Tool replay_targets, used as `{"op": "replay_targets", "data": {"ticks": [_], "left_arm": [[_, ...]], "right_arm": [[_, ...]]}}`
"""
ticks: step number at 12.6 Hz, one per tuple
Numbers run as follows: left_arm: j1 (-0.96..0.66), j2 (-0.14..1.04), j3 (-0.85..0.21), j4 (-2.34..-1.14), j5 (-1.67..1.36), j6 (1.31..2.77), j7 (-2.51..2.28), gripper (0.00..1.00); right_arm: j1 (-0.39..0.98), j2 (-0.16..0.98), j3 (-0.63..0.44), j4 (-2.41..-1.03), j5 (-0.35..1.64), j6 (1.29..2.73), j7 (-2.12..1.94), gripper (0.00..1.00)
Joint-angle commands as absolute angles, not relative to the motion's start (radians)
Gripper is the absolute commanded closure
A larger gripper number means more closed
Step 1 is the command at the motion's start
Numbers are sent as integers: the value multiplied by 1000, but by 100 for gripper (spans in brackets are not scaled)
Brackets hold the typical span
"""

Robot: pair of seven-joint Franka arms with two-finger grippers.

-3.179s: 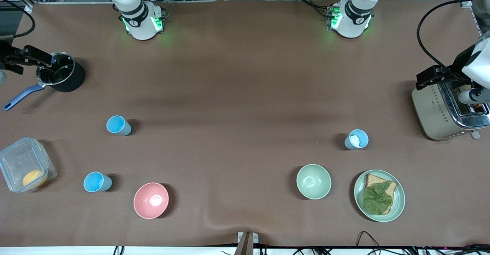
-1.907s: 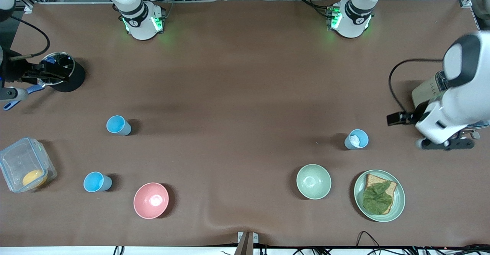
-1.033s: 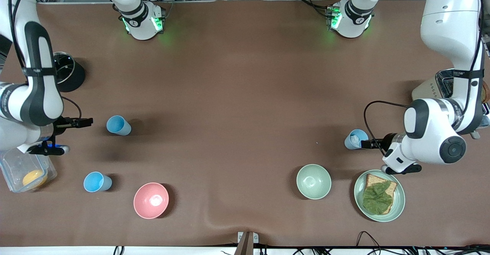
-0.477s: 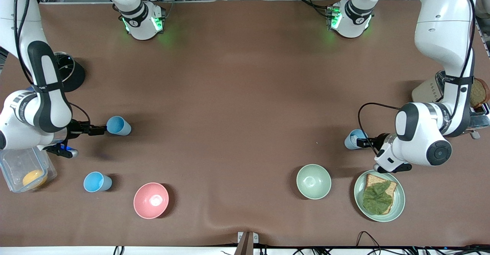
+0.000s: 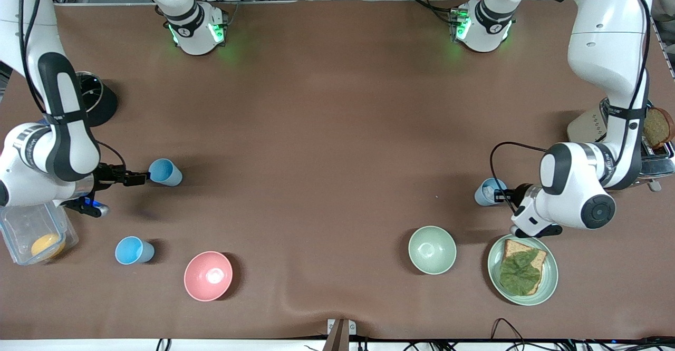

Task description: Stack blue cups with both arms

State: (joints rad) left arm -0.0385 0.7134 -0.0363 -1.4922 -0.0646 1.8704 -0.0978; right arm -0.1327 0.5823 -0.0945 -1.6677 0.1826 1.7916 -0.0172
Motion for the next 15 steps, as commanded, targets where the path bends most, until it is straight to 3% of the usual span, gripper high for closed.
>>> {"op": "replay_targets", "data": {"ticks": [1,4,6,10,11,14,15], "left_arm": [[-48,713,-34,-1493,-83,1872,-110,88],[-48,710,-34,-1489,-83,1868,-109,91],[-49,709,-35,-1489,-83,1867,-106,100],[-46,674,-87,-1486,-83,1841,-112,100],[-46,669,-112,-1483,-83,1835,-123,100],[-48,638,-233,-1485,-81,1829,-259,100],[-51,638,-280,-1485,-81,1829,-306,100]], "right_arm": [[-127,522,-94,-1686,195,1753,0,0],[-121,534,-92,-1715,198,1767,2,0],[-120,534,-91,-1747,209,1784,2,0],[-104,546,-91,-1793,238,1850,2,0],[-106,555,-91,-1795,238,1871,2,8],[-115,571,-91,-1795,239,1902,2,94],[-117,571,-91,-1795,239,1902,2,100]]}}
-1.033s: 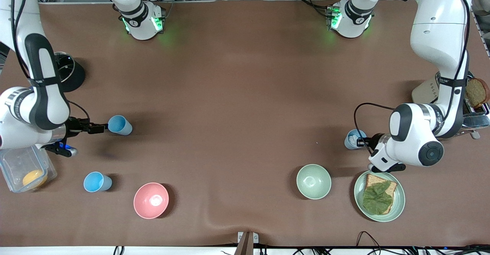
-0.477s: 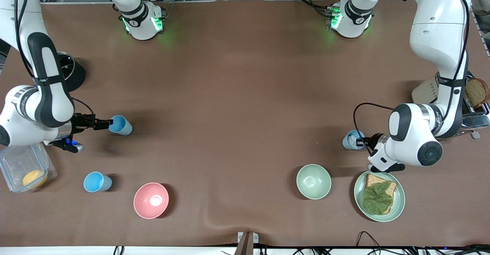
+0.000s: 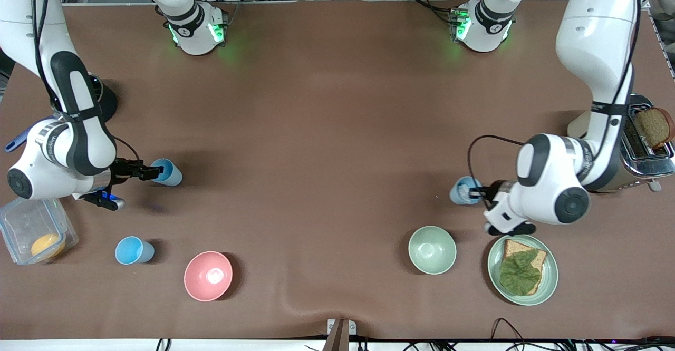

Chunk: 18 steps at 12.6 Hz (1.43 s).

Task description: Stack blue cups with both arms

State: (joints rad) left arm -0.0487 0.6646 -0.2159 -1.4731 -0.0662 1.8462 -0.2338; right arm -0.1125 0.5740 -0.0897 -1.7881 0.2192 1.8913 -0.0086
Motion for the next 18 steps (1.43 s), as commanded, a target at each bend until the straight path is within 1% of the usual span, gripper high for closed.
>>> {"op": "replay_targets", "data": {"ticks": [1,3,6,10,12,14,16,18], "left_arm": [[-58,640,-310,-1482,-78,1830,-358,100],[-87,649,-359,-1482,-80,1832,-409,100],[-175,666,-360,-1462,-81,1870,-501,100],[-273,704,-359,-1462,-80,2015,-647,100],[-334,721,-354,-1462,-78,2081,-718,100],[-385,741,-335,-1462,-71,2103,-727,100],[-403,758,-328,-1462,-72,2134,-736,100],[-443,773,-322,-1462,-69,2172,-779,100]], "right_arm": [[-114,571,-91,-1795,239,1899,2,100],[-109,560,-91,-1793,239,1887,2,100],[-104,525,-92,-1776,230,1826,-3,100],[-98,462,-92,-1700,229,1654,-9,100],[-74,446,-91,-1643,235,1559,6,100],[-54,448,-91,-1565,241,1450,38,100],[-2,446,-89,-1498,261,1367,142,100],[37,446,-89,-1431,345,1295,262,100]]}}
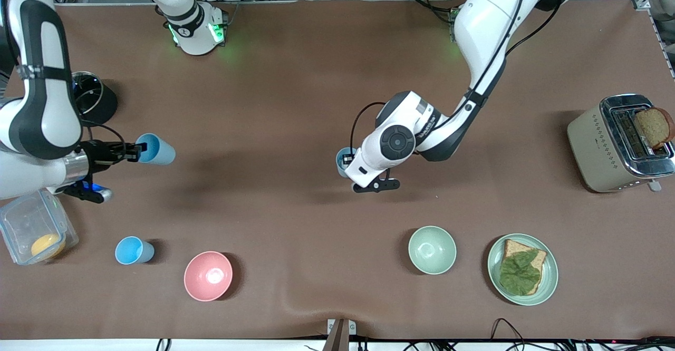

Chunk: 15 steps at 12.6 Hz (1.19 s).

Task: Stack blue cups with both arms
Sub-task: 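Set the left cup down at center while the right gripper holds its cup above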

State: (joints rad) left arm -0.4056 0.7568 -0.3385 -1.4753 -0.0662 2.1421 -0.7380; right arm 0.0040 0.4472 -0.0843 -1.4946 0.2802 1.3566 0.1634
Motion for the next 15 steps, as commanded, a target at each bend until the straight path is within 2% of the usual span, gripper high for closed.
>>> {"op": "replay_targets", "data": {"ticks": [1,2,3,4,5,7,10,13,15], "left_arm": [[-468,781,-304,-1462,-69,2181,-807,100],[-485,781,-293,-1462,-69,2183,-837,99],[-491,781,-291,-1462,-69,2181,-859,91],[-495,781,-290,-1462,-68,2181,-873,76],[-500,776,-290,-1463,-66,2181,-880,47],[-482,732,-282,-1463,-46,2154,-900,1],[-469,638,-261,-1462,-14,2033,-897,0],[-385,539,-258,-1463,52,1962,-882,0],[-324,477,-258,-1463,121,1944,-835,0]], "right_arm": [[55,446,-89,-1415,385,1283,317,100],[76,436,-89,-1411,431,1287,377,100],[103,424,-89,-1411,466,1293,421,100],[142,410,-92,-1411,469,1301,460,100],[178,388,-92,-1413,463,1328,489,100],[219,350,-91,-1425,471,1373,575,100],[319,339,-92,-1424,463,1439,728,100],[406,344,-92,-1430,462,1494,819,100],[501,353,-94,-1471,456,1613,909,100]]}}
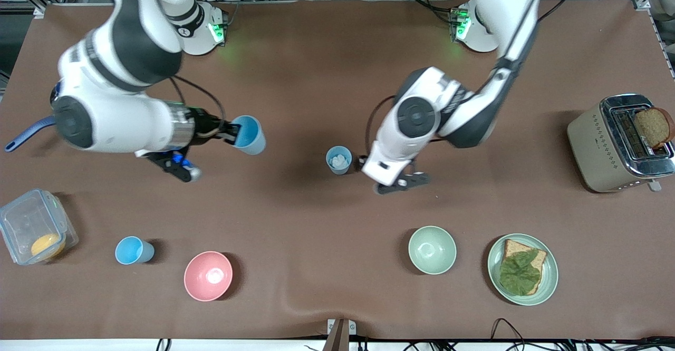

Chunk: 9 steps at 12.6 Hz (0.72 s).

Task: Stack blue cups with both arms
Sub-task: 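Set the left cup down at center while the right gripper holds its cup above, then lower the right cup into the center cup while the left gripper withdraws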

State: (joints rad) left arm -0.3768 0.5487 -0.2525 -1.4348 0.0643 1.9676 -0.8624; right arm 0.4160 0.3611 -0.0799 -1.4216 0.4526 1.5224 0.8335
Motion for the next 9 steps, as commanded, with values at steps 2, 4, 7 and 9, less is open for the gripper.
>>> {"op": "replay_targets", "data": {"ticks": [2,4,7,9], "left_arm": [[-226,413,-259,-1463,146,1905,-696,0],[-128,364,-259,-1463,146,1876,-496,0],[-13,312,-258,-1465,147,1812,-300,0],[41,273,-259,-1465,147,1798,-215,0]], "right_arm": [[543,365,-91,-1518,463,1730,948,100],[618,406,-94,-1522,460,1804,966,100],[669,477,-92,-1522,459,1885,980,100],[689,517,-92,-1522,459,1933,983,100]]}}
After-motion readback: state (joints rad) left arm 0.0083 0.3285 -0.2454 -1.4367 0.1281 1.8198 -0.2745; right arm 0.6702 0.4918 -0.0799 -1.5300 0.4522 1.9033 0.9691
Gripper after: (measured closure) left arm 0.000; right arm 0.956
